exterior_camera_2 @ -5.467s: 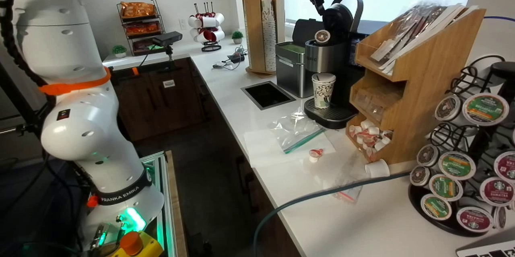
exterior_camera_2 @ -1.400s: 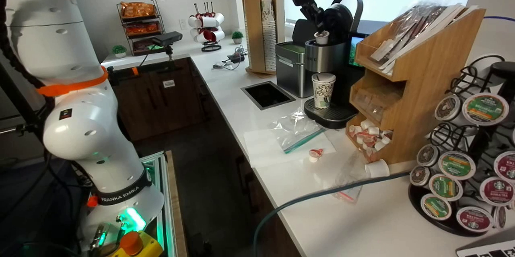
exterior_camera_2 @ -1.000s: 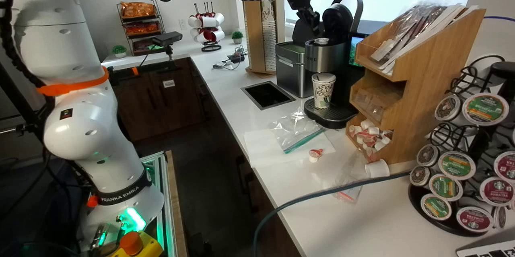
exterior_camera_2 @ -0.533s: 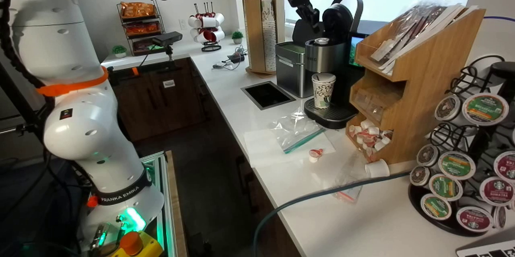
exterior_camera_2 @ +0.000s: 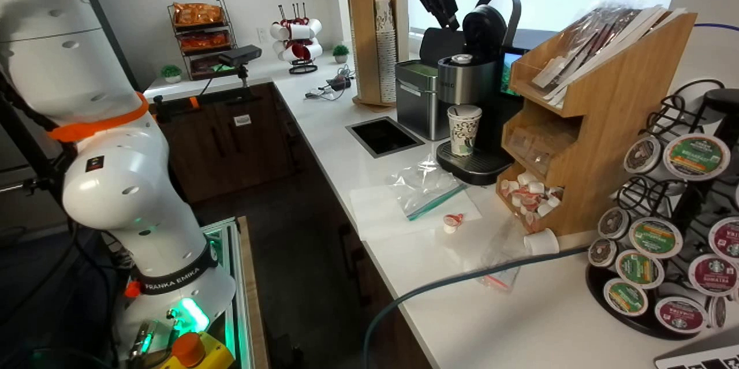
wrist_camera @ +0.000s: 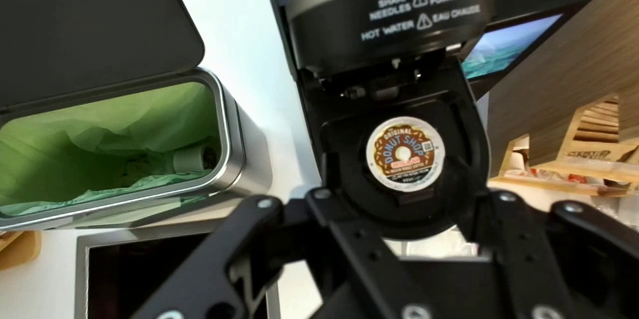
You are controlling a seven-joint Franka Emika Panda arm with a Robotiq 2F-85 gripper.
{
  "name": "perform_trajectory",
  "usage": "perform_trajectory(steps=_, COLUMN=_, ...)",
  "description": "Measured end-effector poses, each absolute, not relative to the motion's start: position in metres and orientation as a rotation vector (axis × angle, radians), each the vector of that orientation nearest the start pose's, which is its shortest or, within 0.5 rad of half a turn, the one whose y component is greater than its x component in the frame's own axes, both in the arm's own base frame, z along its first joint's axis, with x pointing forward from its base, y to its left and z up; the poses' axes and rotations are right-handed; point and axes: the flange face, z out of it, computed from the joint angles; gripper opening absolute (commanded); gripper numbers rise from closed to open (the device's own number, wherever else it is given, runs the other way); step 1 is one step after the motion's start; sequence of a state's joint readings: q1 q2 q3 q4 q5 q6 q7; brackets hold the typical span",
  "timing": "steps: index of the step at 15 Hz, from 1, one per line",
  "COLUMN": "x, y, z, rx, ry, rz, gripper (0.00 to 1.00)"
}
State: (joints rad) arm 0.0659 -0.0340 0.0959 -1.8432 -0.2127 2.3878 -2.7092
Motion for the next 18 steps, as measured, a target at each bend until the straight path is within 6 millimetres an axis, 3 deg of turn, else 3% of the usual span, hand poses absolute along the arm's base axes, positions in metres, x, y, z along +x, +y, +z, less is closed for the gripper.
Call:
perform_trajectory(steps=2, x=0.582, y=0.092, z=0.605, rx=0.215, ry=2.543, rz=-0.028, gripper=1.0)
perform_trajectory(steps=16, x=0.522, y=0.087, z=0.62, rx=0.291, ry=2.61, rz=-0.074, gripper=1.0)
perform_trajectory(steps=18, x=0.52, y=0.087, z=0.623, rx=0.293, ry=2.606, rz=-0.073, gripper=1.0)
